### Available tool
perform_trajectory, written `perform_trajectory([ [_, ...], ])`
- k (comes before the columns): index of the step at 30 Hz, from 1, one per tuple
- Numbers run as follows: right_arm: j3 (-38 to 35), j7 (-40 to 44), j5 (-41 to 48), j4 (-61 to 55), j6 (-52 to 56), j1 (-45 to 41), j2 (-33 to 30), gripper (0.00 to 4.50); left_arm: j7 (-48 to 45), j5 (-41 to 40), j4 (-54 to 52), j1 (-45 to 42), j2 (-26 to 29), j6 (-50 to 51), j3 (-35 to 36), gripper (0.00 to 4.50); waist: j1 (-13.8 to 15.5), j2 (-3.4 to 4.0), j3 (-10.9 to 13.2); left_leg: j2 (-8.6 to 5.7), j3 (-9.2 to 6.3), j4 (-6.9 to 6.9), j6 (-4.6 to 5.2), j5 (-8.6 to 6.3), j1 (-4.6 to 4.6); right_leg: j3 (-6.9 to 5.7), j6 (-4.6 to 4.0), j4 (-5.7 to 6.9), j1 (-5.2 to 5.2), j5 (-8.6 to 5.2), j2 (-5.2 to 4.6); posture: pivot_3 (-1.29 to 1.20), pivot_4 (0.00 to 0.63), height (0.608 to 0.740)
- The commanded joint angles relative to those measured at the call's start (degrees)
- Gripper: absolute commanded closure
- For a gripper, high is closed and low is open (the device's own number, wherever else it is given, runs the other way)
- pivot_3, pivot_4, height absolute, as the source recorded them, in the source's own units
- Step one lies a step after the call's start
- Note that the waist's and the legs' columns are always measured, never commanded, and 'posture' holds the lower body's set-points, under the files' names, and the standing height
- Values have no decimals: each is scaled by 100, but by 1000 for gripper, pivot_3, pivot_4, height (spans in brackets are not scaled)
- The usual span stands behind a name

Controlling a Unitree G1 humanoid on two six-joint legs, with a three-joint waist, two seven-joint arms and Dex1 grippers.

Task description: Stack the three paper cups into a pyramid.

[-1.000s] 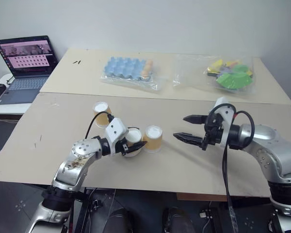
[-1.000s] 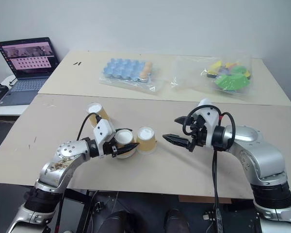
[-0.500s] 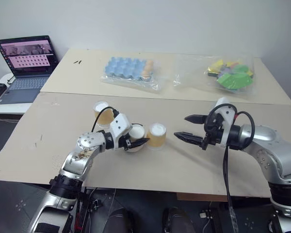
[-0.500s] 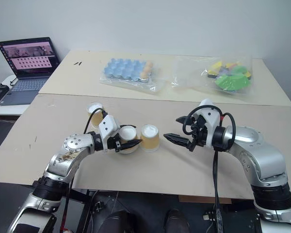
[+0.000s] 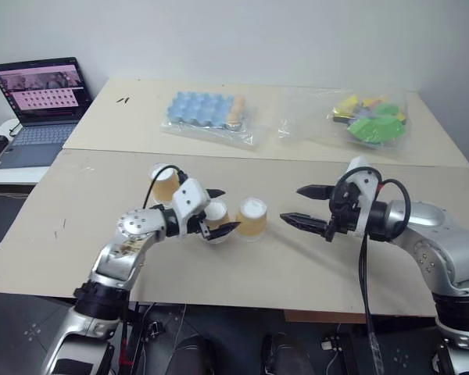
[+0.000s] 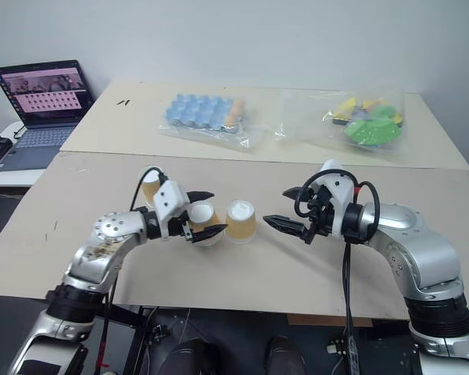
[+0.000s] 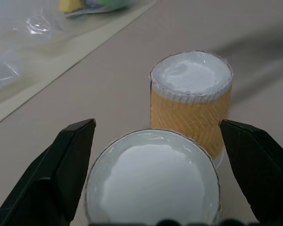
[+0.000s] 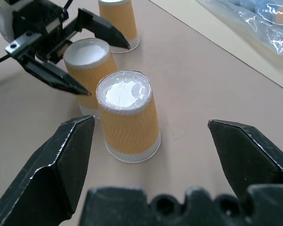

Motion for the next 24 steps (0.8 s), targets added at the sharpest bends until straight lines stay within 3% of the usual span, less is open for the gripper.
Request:
perform_trajectory([
  [1,-13,222,79,-145,-189,-182,-102,0,95,-327,-830,181,245,429,369,28,-2,0,0,0,0,0,0,0,0,1,0,0,0,0,0,0,150,735],
  [6,376,471,-192,-18,-346,-401,-98,0,566,-668,-1754,362,390,1178,803,28,-5,0,0,3,-2,1,0,0,2,1,0,2,2,0,0,0,150,735],
  [14,838,857,-664,232,-727,-716,-241,0,1900,-1340,-2748,564,-151,2320,1577,28,15,0,0,1,-4,2,1,-1,1,1,0,0,3,0,-1,0,150,735],
  [19,932,1004,-770,366,-837,-805,-214,0,2669,-1505,-2770,693,-378,2647,2295,28,17,-1,0,1,-5,5,1,-1,5,1,0,3,8,0,-1,0,150,735],
  [24,926,1060,-814,424,-897,-809,-181,0,2849,-920,-2248,1393,14,2275,2636,28,-20,0,0,-1,0,-3,0,-1,8,3,0,0,5,0,0,0,150,735],
])
